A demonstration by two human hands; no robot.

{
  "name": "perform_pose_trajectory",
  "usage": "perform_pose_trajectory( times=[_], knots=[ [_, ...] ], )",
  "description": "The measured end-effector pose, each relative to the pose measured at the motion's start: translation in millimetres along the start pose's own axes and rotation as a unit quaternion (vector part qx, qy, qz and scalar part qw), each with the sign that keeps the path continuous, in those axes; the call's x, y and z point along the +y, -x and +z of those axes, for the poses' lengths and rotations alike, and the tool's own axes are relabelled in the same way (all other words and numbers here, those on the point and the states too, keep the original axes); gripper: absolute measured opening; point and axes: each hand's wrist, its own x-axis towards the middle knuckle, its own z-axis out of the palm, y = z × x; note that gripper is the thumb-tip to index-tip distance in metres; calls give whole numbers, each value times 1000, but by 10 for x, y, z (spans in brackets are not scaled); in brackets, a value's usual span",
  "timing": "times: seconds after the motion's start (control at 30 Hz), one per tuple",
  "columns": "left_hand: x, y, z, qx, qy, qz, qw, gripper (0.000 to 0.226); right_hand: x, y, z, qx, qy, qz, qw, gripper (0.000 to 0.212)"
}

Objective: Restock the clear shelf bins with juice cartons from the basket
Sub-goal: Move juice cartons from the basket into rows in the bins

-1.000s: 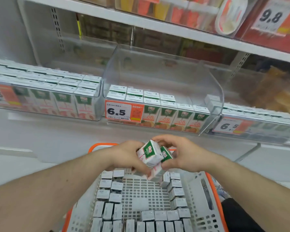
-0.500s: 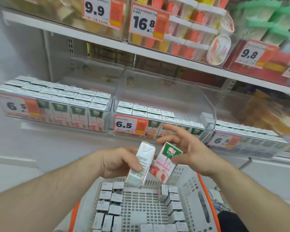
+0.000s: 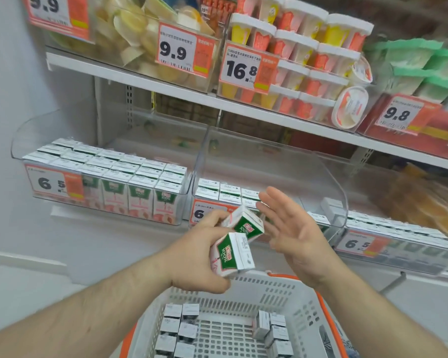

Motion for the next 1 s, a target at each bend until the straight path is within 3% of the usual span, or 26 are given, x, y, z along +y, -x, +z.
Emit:
perform_pose_trajectory(
  times=[0.23,0.37,0.47,0.6,0.7,0.8,0.9,1.0],
  knots=[
    [6,12,-145,85,-48,76,992,48,-116,-193,208,20,22,11,999,71],
    [-8,32,-245,113,-57,98,987,47,-225,-349,434,-48,32,55,997,55],
    [-18,109,-410,158,-46,80,983,48,-325,-567,640,-49,162,24,985,28],
    [-41,237,-712,247,-15,60,967,66,-477,-947,1015,-45,276,-52,959,28],
    [-128,342,-969,346,-20,0,938,69,-543,-1266,1332,-48,330,-97,938,30],
    [-296,455,-1205,428,-90,-128,890,60,-550,-1722,1649,-52,378,-126,916,34],
    [-531,564,-1389,439,-141,-212,861,77,-421,-2301,1978,-66,410,-121,901,33],
    [-732,674,-1531,417,-168,-232,863,85,-222,-2853,2326,-83,415,-71,904,20]
  ],
)
